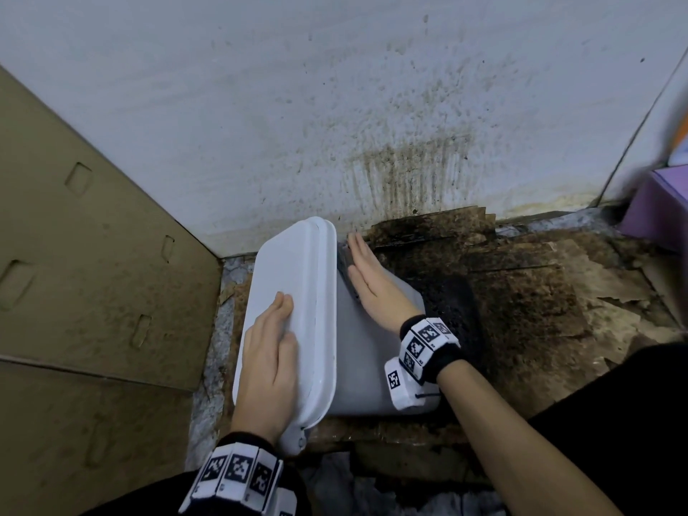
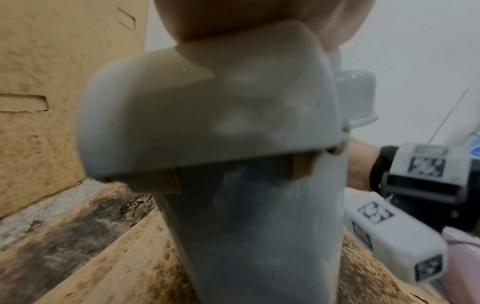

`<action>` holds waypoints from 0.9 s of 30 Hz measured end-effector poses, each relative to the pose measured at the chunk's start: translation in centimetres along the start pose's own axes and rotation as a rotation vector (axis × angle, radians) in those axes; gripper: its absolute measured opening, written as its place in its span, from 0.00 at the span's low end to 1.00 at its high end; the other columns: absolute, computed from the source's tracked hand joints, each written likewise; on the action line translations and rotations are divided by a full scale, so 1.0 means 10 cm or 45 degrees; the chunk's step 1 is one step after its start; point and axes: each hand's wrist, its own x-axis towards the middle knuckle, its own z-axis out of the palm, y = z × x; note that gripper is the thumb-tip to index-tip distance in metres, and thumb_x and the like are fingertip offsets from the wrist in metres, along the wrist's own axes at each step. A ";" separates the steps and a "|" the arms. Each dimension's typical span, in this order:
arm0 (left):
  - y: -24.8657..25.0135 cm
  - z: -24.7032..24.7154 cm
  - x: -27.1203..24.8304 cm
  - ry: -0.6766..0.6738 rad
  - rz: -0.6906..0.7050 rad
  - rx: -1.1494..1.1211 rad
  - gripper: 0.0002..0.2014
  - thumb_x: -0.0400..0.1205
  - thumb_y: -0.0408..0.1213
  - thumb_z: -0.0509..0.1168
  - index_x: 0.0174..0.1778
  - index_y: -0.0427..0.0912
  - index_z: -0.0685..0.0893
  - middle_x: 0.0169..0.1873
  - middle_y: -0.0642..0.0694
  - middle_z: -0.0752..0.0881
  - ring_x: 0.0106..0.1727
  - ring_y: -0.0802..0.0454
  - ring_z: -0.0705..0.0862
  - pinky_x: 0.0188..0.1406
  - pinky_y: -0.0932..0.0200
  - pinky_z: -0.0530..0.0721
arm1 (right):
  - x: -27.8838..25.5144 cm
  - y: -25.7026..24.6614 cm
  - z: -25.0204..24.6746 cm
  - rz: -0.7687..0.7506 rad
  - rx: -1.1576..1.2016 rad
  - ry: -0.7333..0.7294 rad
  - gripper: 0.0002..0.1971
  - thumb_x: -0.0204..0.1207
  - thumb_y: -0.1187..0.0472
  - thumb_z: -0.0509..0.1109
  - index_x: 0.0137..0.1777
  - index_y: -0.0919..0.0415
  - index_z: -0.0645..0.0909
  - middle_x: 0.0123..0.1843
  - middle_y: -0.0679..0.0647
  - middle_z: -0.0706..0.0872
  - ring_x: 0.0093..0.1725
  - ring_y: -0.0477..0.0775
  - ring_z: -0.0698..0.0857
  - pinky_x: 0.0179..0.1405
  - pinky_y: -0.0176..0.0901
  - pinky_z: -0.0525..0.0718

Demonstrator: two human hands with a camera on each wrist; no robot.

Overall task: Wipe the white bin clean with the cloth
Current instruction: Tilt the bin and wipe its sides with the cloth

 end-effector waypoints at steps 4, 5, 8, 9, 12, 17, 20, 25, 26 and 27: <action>0.00 0.00 0.00 0.010 0.007 -0.001 0.25 0.87 0.41 0.51 0.82 0.49 0.73 0.82 0.60 0.70 0.84 0.65 0.63 0.83 0.66 0.59 | -0.03 0.44 -0.11 0.166 0.021 0.030 0.29 0.92 0.51 0.46 0.89 0.51 0.41 0.90 0.48 0.41 0.88 0.44 0.41 0.88 0.47 0.42; 0.00 0.00 0.00 0.014 0.015 0.008 0.25 0.87 0.40 0.52 0.82 0.48 0.73 0.82 0.60 0.70 0.84 0.65 0.63 0.82 0.70 0.58 | -0.05 0.55 -0.14 0.224 0.023 0.039 0.29 0.92 0.51 0.46 0.89 0.51 0.42 0.90 0.49 0.42 0.88 0.45 0.42 0.88 0.46 0.42; 0.00 0.00 0.00 0.011 0.031 0.027 0.25 0.88 0.40 0.52 0.82 0.48 0.73 0.82 0.60 0.71 0.84 0.65 0.64 0.80 0.75 0.57 | -0.12 0.85 -0.22 0.425 0.036 0.043 0.28 0.92 0.51 0.46 0.89 0.52 0.43 0.90 0.50 0.44 0.89 0.48 0.46 0.84 0.40 0.44; 0.00 0.00 -0.01 0.007 0.034 0.029 0.24 0.88 0.40 0.52 0.82 0.48 0.73 0.82 0.61 0.70 0.84 0.64 0.64 0.80 0.75 0.57 | -0.14 0.94 -0.24 0.491 0.039 0.051 0.28 0.92 0.51 0.46 0.89 0.52 0.43 0.90 0.50 0.45 0.89 0.50 0.49 0.83 0.39 0.46; -0.02 -0.01 -0.01 -0.005 0.036 0.026 0.24 0.88 0.40 0.52 0.82 0.50 0.73 0.82 0.62 0.70 0.84 0.64 0.63 0.80 0.74 0.58 | -0.18 1.19 -0.25 0.669 -0.005 0.084 0.28 0.92 0.49 0.46 0.89 0.51 0.44 0.90 0.51 0.47 0.87 0.59 0.57 0.83 0.45 0.54; -0.01 -0.01 -0.01 -0.009 0.027 0.052 0.24 0.88 0.42 0.51 0.82 0.50 0.72 0.82 0.63 0.69 0.84 0.63 0.63 0.80 0.74 0.57 | -0.18 1.39 -0.19 0.794 0.033 0.131 0.29 0.91 0.49 0.46 0.89 0.53 0.46 0.90 0.51 0.48 0.87 0.61 0.59 0.86 0.51 0.53; 0.01 0.00 0.00 -0.002 0.039 0.067 0.23 0.88 0.41 0.51 0.82 0.53 0.71 0.82 0.62 0.69 0.84 0.64 0.63 0.79 0.76 0.56 | -0.23 1.24 -0.14 0.794 0.115 0.197 0.28 0.91 0.51 0.48 0.89 0.53 0.48 0.90 0.50 0.50 0.87 0.59 0.58 0.85 0.48 0.52; 0.05 0.03 0.01 0.011 0.059 0.060 0.22 0.88 0.41 0.52 0.79 0.58 0.70 0.82 0.59 0.70 0.82 0.71 0.62 0.77 0.79 0.55 | -0.47 0.72 0.11 0.659 0.115 0.319 0.28 0.91 0.52 0.48 0.89 0.52 0.49 0.90 0.49 0.49 0.88 0.54 0.52 0.87 0.47 0.47; 0.06 0.03 0.01 0.012 0.061 0.057 0.22 0.88 0.41 0.52 0.79 0.59 0.70 0.81 0.59 0.71 0.81 0.72 0.62 0.77 0.79 0.55 | -0.53 0.59 0.19 0.617 0.104 0.314 0.27 0.91 0.52 0.47 0.89 0.51 0.48 0.90 0.47 0.47 0.88 0.52 0.50 0.87 0.47 0.45; 0.06 0.04 0.01 0.015 0.062 0.054 0.22 0.87 0.41 0.52 0.78 0.59 0.70 0.81 0.59 0.71 0.81 0.72 0.62 0.77 0.79 0.55 | -0.60 0.46 0.27 0.566 0.100 0.312 0.27 0.91 0.52 0.47 0.89 0.50 0.47 0.90 0.45 0.46 0.88 0.49 0.48 0.86 0.46 0.44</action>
